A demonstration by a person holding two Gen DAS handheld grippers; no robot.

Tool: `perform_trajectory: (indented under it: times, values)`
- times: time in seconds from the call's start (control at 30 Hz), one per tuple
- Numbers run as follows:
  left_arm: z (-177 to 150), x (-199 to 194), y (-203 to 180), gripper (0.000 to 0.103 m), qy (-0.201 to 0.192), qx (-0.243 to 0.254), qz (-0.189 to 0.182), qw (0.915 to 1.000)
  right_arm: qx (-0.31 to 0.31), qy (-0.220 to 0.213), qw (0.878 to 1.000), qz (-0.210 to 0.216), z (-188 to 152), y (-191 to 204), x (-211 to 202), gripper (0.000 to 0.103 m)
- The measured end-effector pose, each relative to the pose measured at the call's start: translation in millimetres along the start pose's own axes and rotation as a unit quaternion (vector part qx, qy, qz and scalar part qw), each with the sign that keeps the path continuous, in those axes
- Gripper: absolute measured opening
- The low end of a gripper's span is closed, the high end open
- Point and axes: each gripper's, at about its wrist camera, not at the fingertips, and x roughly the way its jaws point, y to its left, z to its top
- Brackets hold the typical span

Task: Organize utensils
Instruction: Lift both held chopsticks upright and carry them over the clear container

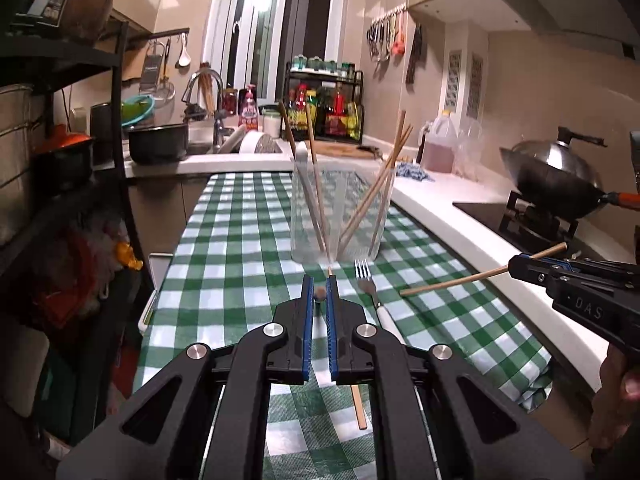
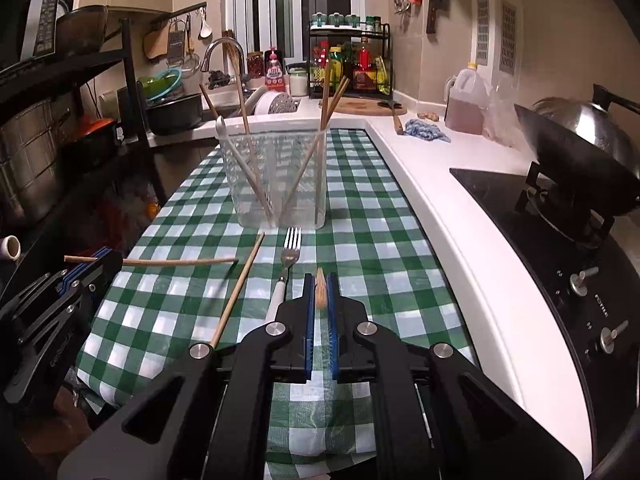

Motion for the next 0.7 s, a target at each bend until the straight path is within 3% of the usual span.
perform_trajectory:
  times: [0.7]
  values:
    - [36, -19, 10, 0.006, -0.034, -0.022, -0.023, 0.9989, -0.007, -0.035, 0.999, 0.017, 44, 7, -16, 0.006]
